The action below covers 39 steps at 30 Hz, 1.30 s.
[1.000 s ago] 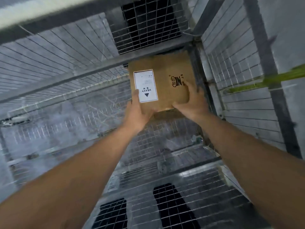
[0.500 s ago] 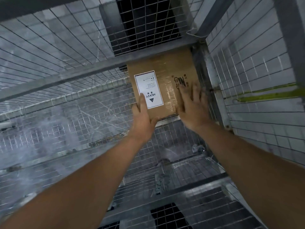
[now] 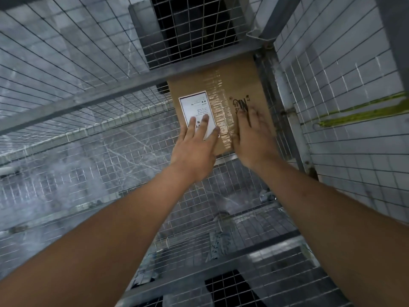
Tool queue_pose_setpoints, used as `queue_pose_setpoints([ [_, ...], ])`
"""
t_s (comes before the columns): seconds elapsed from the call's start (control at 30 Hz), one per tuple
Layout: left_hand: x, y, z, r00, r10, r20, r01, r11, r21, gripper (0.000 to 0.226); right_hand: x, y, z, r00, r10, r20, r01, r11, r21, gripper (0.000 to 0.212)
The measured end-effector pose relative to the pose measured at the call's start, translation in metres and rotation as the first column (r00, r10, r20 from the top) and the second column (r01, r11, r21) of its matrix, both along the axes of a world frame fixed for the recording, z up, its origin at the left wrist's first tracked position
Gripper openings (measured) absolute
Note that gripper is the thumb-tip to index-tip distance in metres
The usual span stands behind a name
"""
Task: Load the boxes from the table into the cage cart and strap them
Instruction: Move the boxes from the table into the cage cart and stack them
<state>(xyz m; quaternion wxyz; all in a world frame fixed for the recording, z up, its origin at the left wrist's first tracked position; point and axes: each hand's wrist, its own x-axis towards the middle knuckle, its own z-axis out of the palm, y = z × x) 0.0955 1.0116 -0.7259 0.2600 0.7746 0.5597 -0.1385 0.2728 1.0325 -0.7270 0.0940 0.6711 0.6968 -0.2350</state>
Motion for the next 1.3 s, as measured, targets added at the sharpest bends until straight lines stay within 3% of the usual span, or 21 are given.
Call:
queue_pose_setpoints([
  [0.17, -0.005, 0.017, 0.026, 0.997, -0.076, -0.035, 0.075, 0.997, -0.036, 0.071, -0.004, 0.007, 0.017, 0.999, -0.031, -0.011, 0.031, 0.999, -0.032, 0.068],
  [0.47, -0.03, 0.033, 0.162, 0.991, -0.133, -0.017, 0.133, 0.99, 0.05, 0.061, -0.031, -0.016, 0.139, 0.985, -0.103, -0.136, 0.108, 0.994, 0.026, 0.024],
  [0.8, -0.078, 0.01, 0.343, 0.962, -0.273, 0.02, 0.265, 0.948, 0.178, 0.063, -0.073, -0.072, 0.345, 0.974, -0.197, -0.11, 0.205, 0.977, 0.063, 0.053],
  [1.3, -0.11, -0.045, 0.607, 0.879, -0.475, 0.041, 0.425, 0.819, 0.385, 0.06, -0.112, -0.162, 0.612, 0.946, -0.317, -0.061, 0.321, 0.905, 0.281, 0.051],
])
